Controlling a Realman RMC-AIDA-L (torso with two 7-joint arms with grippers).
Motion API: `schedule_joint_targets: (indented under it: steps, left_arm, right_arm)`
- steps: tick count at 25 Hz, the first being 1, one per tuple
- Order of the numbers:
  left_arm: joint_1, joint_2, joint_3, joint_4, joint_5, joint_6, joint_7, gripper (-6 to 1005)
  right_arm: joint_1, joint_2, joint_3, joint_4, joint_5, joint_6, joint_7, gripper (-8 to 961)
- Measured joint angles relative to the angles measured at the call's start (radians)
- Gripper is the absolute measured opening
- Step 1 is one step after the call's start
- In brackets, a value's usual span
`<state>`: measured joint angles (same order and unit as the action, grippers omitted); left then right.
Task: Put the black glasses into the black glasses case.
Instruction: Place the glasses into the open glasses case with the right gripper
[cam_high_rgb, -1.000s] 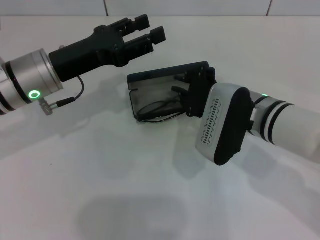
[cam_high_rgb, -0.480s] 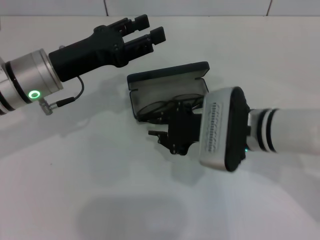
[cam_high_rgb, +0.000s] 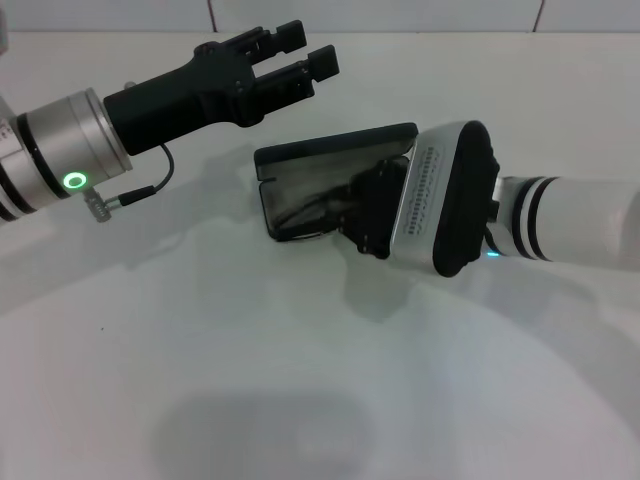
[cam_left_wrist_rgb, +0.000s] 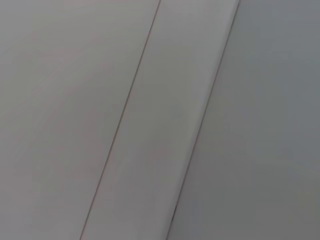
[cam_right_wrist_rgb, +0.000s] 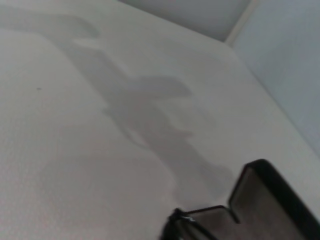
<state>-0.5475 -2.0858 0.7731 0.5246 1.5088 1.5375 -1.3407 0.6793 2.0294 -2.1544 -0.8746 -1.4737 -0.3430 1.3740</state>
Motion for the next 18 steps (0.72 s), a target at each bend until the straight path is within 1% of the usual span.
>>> schedule_joint_targets:
  steps: [10,18]
  left_arm:
    - [-0.012,0.000,0.000,0.000,0.001,-0.001,0.001,708]
    - [-0.007,0.000,0.000,0.000,0.001,-0.001,0.017,707]
  right_arm:
    - [-0.009,0.000,-0.002,-0.006,0.044,0.110,0.001,178]
    - [-0.014,0.000,-0.029,-0.028,0.064,0.105,0.002,178]
